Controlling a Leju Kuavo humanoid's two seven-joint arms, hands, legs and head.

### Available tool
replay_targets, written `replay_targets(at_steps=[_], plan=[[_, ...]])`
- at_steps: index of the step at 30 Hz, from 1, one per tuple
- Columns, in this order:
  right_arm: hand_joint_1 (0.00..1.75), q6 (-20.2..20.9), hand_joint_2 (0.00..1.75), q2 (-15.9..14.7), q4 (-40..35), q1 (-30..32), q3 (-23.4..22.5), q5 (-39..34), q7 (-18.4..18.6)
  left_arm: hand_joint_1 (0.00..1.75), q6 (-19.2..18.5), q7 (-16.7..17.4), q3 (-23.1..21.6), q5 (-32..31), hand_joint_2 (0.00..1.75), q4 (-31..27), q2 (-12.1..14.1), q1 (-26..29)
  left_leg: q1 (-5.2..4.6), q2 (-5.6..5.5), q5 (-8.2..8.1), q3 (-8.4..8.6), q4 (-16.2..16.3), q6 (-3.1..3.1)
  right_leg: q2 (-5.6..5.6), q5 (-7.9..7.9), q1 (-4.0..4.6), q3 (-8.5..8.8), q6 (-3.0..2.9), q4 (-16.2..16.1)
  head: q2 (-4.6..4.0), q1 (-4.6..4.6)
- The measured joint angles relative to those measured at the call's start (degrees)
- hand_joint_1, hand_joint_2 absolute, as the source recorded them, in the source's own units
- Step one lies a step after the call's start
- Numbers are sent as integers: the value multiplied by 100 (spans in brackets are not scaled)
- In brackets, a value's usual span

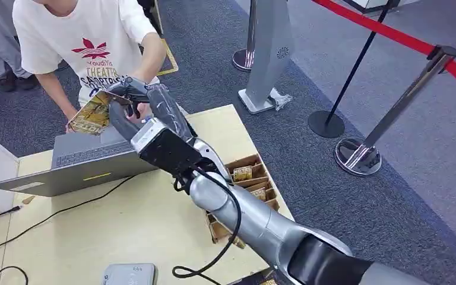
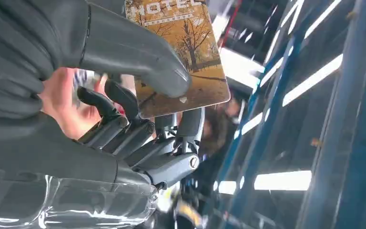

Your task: Pass the card to the sensor for recognition and then transmit it.

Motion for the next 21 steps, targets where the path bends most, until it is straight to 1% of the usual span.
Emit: replay_targets(at_steps=[2,3,9,16,20,21], plan=[[175,-283,175,70,222,-37,11,363,-53,0,2,0,0,2,175,0,-2,3,0,-1,0,0,0,0,-1,0,0,0,0,0,0,2],[175,-361,175,100,339,-40,24,475,-83,0,2,0,0,7,175,0,-4,4,0,-1,0,-1,0,0,-1,0,0,0,0,0,0,2],[175,-698,175,260,967,-33,203,905,-210,0,2,48,2,0,175,0,-2,2,1,-1,0,-1,0,0,-2,-1,0,-1,0,1,0,2],[175,-1398,175,365,1664,-18,463,1705,-315,0,2,122,0,-13,175,0,4,-10,0,0,0,0,0,0,-1,0,0,-1,0,0,0,2],[175,-1855,175,442,2086,-9,630,2183,-457,0,15,136,2,24,175,0,9,-10,0,0,0,0,0,0,-1,0,0,-1,0,0,0,2],[175,-1898,175,466,2165,11,643,2356,-494,0,24,136,7,37,175,0,9,-8,1,0,0,0,0,0,-1,-1,1,-1,0,1,0,2]])
